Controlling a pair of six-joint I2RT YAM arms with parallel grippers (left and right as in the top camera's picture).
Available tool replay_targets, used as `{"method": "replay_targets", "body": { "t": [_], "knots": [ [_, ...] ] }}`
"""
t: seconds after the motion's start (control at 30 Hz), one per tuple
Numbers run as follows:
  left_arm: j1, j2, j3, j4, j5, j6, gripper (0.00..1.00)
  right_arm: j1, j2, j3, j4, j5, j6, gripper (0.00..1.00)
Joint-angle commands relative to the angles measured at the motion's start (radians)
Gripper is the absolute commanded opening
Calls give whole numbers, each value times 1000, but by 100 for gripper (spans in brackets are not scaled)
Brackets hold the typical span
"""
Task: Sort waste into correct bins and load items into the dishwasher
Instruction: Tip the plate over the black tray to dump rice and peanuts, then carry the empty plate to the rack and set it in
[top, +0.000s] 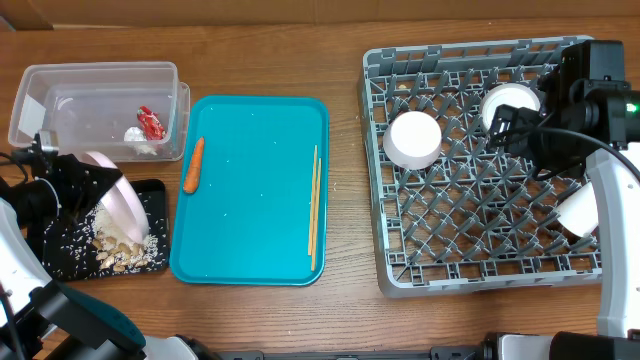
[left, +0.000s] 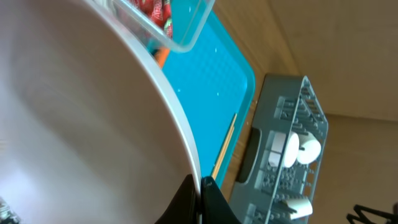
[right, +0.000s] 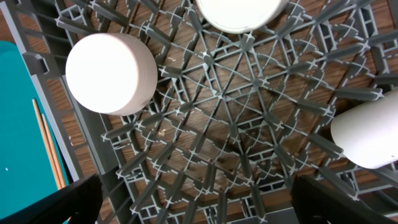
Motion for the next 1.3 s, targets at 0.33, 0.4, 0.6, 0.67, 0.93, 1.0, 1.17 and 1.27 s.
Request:
{"method": "replay_targets", "body": {
  "t": [0.33, 0.4, 0.6, 0.67, 0.93, 1.0, 1.17, 1.27],
  "knots": [
    [1, -8, 4, -16, 37, 45, 4, 3, -8, 8, -4, -2, -4, 100],
    [-5, -14, 5, -19, 40, 55, 4, 3, -8, 8, -15, 11, -4, 100],
    [-92, -68, 6, -48, 208, 160, 4, 2, -32, 9, -30, 108, 20, 100],
    [-178, -98, 17, -31, 225, 151, 4, 2, -55, 9, -38, 139, 63, 100],
    [-772, -122, 167, 443, -66, -357, 4, -169, -134, 9, -164, 148, 148, 100],
    [-864, -122, 169, 562, -131, -455, 4, -231, -141, 9, -183, 148, 147, 100],
    [-1154, -28, 170, 1007, -257, -675, 4, -369, -148, 8, -183, 84, 148, 100],
    [-1232, 66, 170, 1212, -251, -776, 4, -369, -148, 8, -184, 84, 147, 100]
  ]
}}
